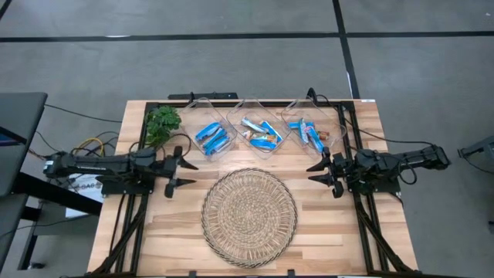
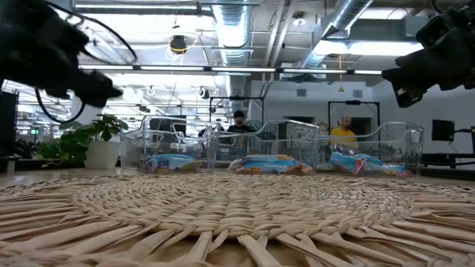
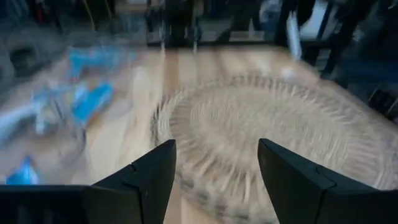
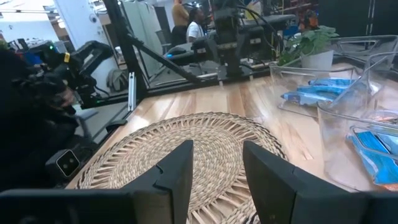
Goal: Pick and place Granola Bars by type
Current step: Return to Home Position
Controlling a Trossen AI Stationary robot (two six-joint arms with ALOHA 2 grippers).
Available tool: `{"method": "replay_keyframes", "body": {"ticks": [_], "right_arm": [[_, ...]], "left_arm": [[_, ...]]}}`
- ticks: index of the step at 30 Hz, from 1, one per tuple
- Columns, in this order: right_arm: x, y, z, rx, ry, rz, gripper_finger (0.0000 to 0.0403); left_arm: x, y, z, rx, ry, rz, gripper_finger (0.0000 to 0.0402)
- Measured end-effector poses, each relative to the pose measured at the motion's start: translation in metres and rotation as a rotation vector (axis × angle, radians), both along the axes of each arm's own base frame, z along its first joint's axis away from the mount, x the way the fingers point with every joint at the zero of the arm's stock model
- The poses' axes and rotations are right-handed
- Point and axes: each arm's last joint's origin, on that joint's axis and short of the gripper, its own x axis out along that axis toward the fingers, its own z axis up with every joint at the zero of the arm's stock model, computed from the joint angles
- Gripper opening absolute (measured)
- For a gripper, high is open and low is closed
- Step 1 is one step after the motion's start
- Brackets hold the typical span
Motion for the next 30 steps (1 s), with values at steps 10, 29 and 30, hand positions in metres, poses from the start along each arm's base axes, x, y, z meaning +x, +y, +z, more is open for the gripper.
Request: {"method": "replay_keyframes", "body": {"ticks": [10, 29, 30], "right_arm": [[0.0, 0.0, 0.0, 0.0, 0.0, 0.001, 0.0133], [0.0, 0.0, 0.0, 0.0, 0.0, 0.001, 0.0133], [0.0, 0.0, 0.0, 0.0, 0.0, 0.001, 0.0133]], "left_arm": [[-0.009, -0.008, 0.014, 0.027, -0.161, -0.038, 0.0219], [-0.009, -0.008, 0.014, -0.027, -0.152, -0.03, 0.0219], [-0.009, -0.008, 0.014, -0.029, -0.151, -0.03, 0.0219]]}}
